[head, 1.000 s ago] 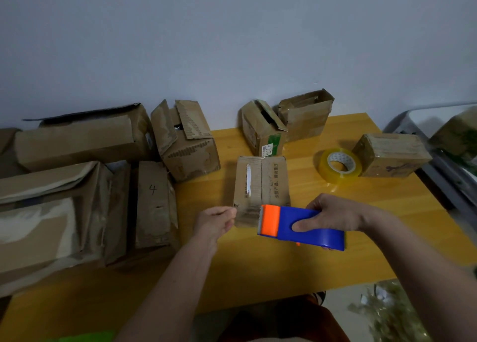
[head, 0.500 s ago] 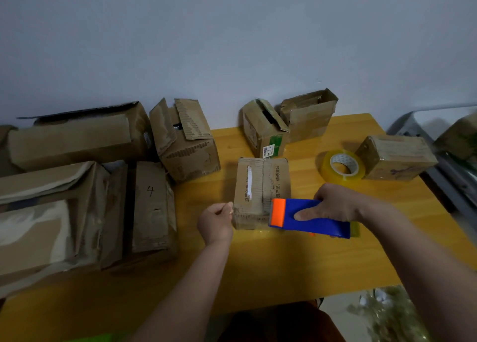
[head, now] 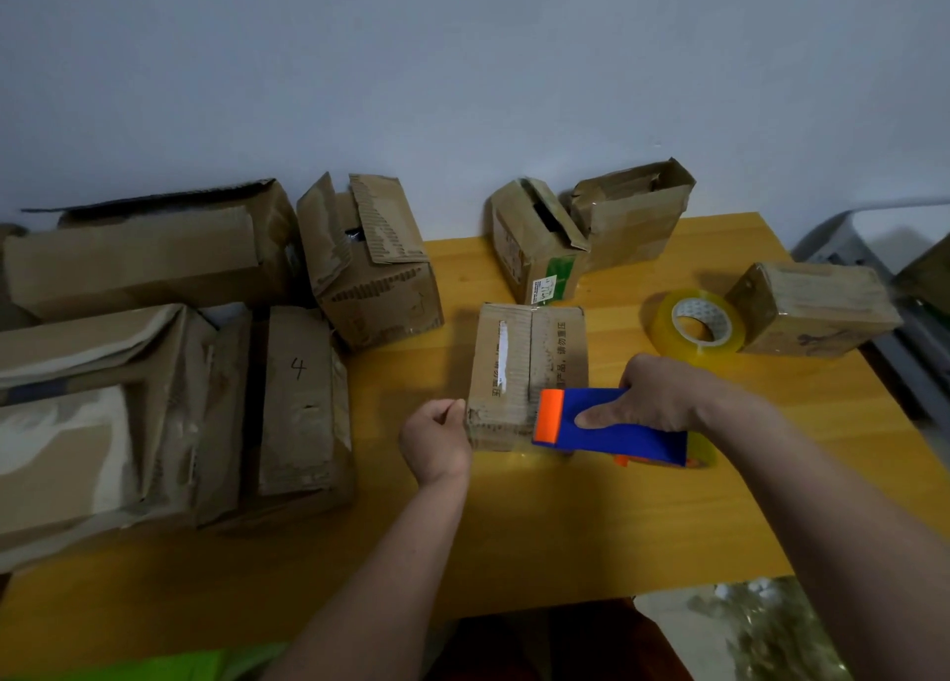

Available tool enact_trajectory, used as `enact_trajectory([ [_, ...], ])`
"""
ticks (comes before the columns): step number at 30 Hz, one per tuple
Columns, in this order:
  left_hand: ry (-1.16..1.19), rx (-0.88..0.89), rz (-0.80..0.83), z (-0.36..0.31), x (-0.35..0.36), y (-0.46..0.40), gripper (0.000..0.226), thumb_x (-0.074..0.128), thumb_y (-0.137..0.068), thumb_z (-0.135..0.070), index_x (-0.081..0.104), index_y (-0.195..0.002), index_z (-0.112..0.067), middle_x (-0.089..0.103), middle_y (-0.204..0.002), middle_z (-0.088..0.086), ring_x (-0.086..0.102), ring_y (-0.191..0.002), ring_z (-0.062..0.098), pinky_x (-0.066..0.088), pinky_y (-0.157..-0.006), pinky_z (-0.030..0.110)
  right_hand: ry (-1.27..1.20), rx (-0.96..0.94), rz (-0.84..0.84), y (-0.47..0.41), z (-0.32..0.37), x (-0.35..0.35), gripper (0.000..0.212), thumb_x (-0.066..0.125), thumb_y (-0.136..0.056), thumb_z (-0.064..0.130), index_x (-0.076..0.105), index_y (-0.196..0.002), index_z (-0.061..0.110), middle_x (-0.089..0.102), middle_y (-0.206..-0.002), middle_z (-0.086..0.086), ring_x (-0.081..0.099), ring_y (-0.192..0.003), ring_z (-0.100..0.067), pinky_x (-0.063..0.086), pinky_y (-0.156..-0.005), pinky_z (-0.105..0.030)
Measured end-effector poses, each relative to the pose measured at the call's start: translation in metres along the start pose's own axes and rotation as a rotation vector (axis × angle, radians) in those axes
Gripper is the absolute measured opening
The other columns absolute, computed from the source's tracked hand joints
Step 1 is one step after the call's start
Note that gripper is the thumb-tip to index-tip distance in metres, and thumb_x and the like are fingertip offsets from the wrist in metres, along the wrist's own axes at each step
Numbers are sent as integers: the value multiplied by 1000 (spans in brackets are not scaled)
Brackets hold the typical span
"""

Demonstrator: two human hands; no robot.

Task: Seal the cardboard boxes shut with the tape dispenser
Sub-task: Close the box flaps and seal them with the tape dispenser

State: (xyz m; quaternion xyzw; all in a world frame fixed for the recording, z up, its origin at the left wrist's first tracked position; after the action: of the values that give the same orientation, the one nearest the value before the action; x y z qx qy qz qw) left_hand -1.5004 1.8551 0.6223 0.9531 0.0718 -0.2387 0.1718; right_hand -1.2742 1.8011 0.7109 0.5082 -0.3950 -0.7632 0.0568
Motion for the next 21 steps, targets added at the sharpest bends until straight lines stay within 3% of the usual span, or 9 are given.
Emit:
enact_trajectory([
  [8, 15, 18, 36, 6, 8, -1, 15, 57, -95, -13, 68, -85, -17, 64, -83, -5, 59, -82, 14, 42, -64, 17, -12, 28, 31, -4, 2, 0, 58, 69, -65, 72, 47, -86, 22, 58, -87, 1, 57, -78, -16, 46, -64, -28],
  [11, -79, 135, 38, 9, 11, 1, 21, 53, -96, -9, 73, -101, -9, 65, -96, 2, 60, -92, 18, 48, -76, 20, -21, 11, 40, -4, 2, 4, 60, 69, -65, 72, 51, -89, 20, 61, -86, 1, 59, -78, -16, 46, -64, -27],
  [15, -203, 213, 4, 5, 14, 3, 21, 54, -96, -12, 72, -106, -11, 59, -108, 8, 55, -87, 18, 35, -67, 6, -51, -6, 31, -4, 0, 8, 55, 68, -65, 72, 49, -82, 23, 60, -82, 3, 58, -76, -14, 44, -59, -25],
  [16, -261, 190, 4, 4, 13, 1, 23, 55, -96, -15, 69, -115, -15, 55, -121, 7, 54, -94, 18, 36, -73, 9, -59, -8, 29, -4, 0, 8, 54, 68, -65, 72, 48, -81, 24, 59, -81, 4, 58, -76, -13, 43, -59, -25],
  [19, -474, -3, 50, 16, 6, -7, 54, 64, -90, -18, 45, -140, -23, 33, -146, 7, 41, -128, 27, 46, -96, 36, -82, -6, 18, -5, -3, 8, 55, 68, -64, 72, 48, -83, 24, 58, -81, 4, 57, -76, -13, 45, -62, -26],
  [21, -511, 14, 63, 19, -2, -1, 72, 63, -87, -5, 30, -149, -22, 25, -152, 7, 32, -137, 27, 38, -108, 36, -87, -2, 17, -6, -5, 9, 60, 68, -64, 73, 49, -90, 23, 57, -83, 5, 57, -78, -13, 47, -66, -27],
])
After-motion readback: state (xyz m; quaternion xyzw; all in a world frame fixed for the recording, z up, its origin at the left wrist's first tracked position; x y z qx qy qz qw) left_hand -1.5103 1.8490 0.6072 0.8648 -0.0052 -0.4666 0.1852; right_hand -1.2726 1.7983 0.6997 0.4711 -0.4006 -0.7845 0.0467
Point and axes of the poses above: each hand's wrist, its own y-axis away from the middle knuckle, its own x-axis out of the palm, z = x × y, the point moved 4 cm from there along -y, towards the middle knuckle
